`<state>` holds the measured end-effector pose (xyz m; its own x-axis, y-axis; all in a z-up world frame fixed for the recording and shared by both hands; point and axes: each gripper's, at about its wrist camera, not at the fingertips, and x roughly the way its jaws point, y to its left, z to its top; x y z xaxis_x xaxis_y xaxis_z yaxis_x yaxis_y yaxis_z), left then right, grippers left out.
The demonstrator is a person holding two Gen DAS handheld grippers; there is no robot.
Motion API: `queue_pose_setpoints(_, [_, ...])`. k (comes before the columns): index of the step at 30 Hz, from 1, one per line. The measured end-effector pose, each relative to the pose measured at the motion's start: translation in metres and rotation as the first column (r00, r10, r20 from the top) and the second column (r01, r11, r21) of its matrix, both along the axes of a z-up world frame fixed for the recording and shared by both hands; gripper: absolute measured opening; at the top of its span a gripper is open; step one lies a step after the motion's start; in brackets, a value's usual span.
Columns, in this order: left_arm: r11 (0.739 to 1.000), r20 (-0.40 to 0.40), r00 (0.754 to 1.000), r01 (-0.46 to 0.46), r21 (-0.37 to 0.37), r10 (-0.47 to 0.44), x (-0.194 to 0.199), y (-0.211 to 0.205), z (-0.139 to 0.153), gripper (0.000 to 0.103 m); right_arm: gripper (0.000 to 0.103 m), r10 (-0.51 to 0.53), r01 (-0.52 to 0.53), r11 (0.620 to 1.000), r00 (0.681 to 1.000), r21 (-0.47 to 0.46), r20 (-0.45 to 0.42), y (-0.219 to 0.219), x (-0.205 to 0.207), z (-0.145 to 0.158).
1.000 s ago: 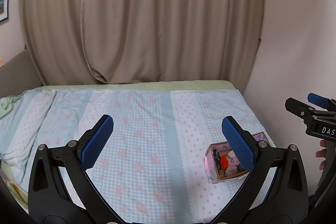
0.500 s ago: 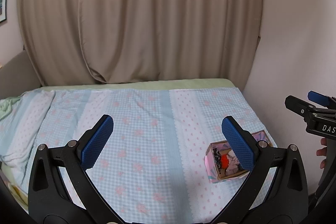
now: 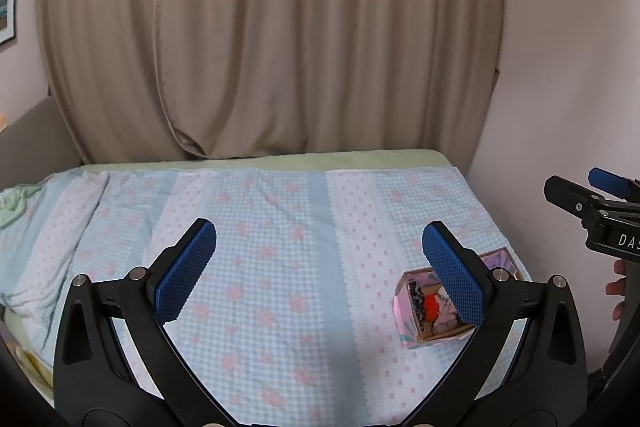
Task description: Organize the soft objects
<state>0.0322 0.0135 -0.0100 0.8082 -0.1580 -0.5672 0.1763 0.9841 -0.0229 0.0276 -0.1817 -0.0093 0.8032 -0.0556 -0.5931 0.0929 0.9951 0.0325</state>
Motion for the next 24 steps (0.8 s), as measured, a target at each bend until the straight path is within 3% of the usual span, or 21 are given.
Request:
queue_pose_setpoints(18, [1.0,0.0,1.0,-0.004,-0.009,0.004,-0.0042,-0.0032,-0.0025,0.103,0.103,0.005,-0.005,1.0,1.0,-0.001,0.001,0.005,-0.0019,-0.0018])
queue_pose_setpoints(24, [0.999,0.008,0.999,-0.044,0.021,0.043,-0.0053,-0.0052,-0.0037,0.103,0.103,0.01,-0.01,1.0,1.0,-0.004,-0.004,0.0077,-0.0015,-0.0009])
